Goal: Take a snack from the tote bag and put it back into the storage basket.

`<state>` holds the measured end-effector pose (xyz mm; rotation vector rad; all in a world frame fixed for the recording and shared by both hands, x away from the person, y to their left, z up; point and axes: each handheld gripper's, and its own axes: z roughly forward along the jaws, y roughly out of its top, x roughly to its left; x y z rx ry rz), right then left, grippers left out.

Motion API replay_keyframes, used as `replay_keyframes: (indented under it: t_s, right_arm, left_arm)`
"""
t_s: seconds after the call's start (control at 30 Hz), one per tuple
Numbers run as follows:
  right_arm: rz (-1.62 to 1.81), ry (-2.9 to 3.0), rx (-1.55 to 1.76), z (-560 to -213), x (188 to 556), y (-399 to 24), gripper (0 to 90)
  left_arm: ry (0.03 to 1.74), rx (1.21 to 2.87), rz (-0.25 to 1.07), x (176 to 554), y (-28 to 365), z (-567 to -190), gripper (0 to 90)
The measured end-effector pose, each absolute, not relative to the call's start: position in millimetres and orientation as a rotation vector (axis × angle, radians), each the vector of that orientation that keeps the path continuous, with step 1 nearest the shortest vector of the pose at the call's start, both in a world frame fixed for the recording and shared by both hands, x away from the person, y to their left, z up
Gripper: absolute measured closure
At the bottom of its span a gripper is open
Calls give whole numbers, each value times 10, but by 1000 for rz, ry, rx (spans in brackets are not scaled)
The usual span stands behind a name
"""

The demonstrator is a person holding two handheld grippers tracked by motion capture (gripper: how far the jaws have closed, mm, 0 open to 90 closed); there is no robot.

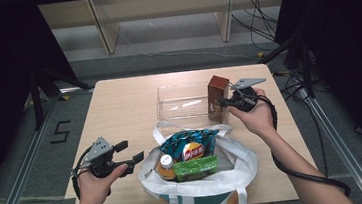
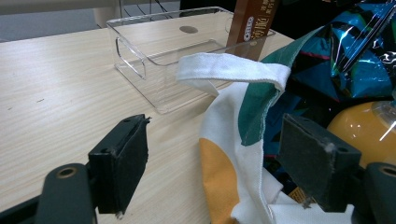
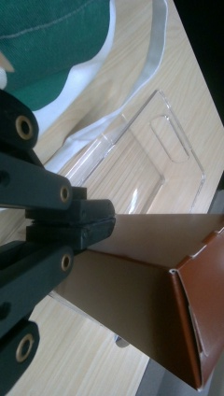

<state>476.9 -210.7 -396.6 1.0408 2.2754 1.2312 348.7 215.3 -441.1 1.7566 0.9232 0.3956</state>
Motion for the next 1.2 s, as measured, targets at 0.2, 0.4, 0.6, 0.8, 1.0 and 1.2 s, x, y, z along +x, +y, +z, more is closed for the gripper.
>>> replay_keyframes:
  t_s: [0.2, 0.4, 0.6, 0.8, 1.0, 1.2]
  right_arm:
    - [1208, 2260, 1071, -3996, 4781, -2081, 900]
    - [1193, 2265, 1073, -4004, 4809, -2131, 900]
    - [1162, 2236, 1122, -3999, 4796, -2176, 900]
    - [1159, 2233, 1139, -3995, 4795, -2205, 897]
    - [1184, 2259, 1081, -3943, 4744, -2174, 898]
    - [1188, 2273, 1058, -3916, 4711, -2137, 889]
  left_arm:
    - [918, 1769, 405, 3490, 2170, -4408, 238]
    - [918, 1769, 404, 3486, 2166, -4407, 238]
    - [918, 1770, 404, 3486, 2166, -4408, 238]
    - [919, 1769, 406, 3485, 2167, -4406, 238]
    - [917, 1765, 405, 3489, 2162, -4407, 238]
    - [925, 1758, 406, 3473, 2171, -4394, 240]
